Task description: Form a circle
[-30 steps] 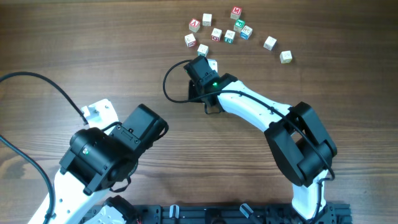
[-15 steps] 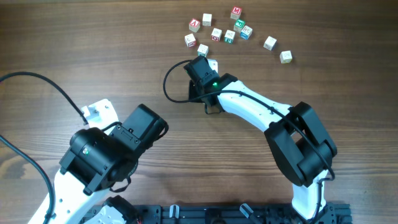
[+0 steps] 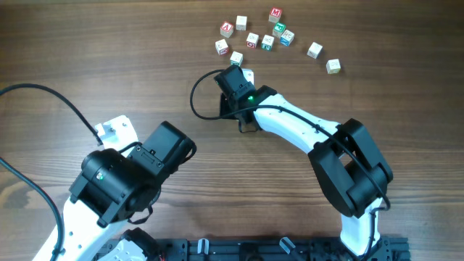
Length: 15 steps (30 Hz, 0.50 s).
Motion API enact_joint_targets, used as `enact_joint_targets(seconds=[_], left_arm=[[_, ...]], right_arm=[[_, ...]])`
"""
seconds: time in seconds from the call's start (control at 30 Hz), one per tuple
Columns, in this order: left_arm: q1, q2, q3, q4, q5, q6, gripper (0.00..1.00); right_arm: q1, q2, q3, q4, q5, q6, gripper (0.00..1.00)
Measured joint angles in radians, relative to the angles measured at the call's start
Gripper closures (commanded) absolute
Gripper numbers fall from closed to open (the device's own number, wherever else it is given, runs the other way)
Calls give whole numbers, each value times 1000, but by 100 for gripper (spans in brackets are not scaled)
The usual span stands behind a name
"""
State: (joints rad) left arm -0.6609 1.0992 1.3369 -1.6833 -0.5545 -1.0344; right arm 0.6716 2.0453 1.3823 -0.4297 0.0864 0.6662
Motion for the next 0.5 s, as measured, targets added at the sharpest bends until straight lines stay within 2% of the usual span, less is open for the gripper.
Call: enact_joint_targets(seconds=[0.27, 0.5], left_arm=[[0, 0, 0, 0, 0, 0, 0], [0, 0, 0, 0, 0, 0, 0]], right_arm=[[18, -53, 0, -47, 6, -18, 95], [14, -213, 2, -177, 168, 61, 96]])
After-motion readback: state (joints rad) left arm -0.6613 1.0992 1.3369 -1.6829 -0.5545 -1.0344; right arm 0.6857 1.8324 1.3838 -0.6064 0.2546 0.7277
